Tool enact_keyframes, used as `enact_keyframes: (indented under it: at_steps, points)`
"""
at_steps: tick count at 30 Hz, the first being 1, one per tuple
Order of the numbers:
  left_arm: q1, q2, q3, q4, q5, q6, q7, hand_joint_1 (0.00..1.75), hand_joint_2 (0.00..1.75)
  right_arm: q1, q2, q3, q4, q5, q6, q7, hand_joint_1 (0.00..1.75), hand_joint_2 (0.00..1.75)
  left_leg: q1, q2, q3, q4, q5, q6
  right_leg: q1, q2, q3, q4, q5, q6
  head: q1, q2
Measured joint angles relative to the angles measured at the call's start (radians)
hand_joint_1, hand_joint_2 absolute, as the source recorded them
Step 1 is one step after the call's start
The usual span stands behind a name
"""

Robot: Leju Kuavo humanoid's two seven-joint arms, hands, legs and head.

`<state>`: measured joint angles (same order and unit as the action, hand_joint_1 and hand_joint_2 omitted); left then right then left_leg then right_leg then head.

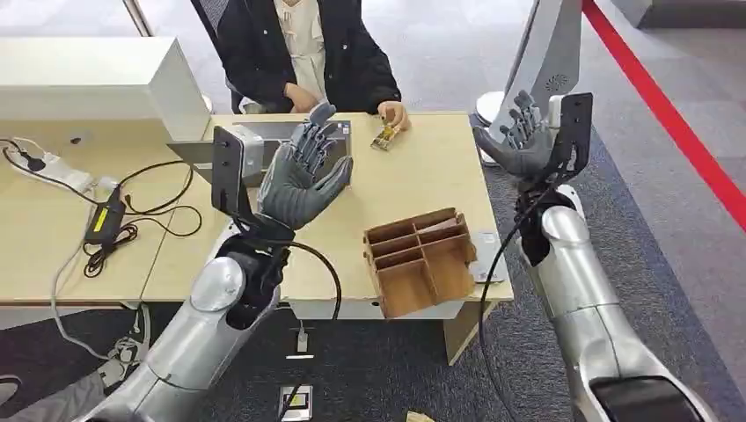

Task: Pass the card to the sensor for recognition and then transmit it.

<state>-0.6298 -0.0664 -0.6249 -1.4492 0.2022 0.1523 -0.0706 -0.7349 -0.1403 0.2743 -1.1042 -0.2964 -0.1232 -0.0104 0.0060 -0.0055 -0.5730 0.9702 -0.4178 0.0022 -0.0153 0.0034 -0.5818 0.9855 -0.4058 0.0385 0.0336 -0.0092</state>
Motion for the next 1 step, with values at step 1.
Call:
enact_keyframes:
  at_steps: [1]
  points:
    - [0.002,0.005,0.002,-0.005,-0.003,-0.007,0.006,0.0,1.75,0.034,-0.007,-0.009,-0.038,-0.01,0.0,0.015,0.0,1.75,0.0,0.0,0.0,0.0,0.0,0.0,0.0,0.0,0.0,0.0,0.0,0.0,0.001,0.0]
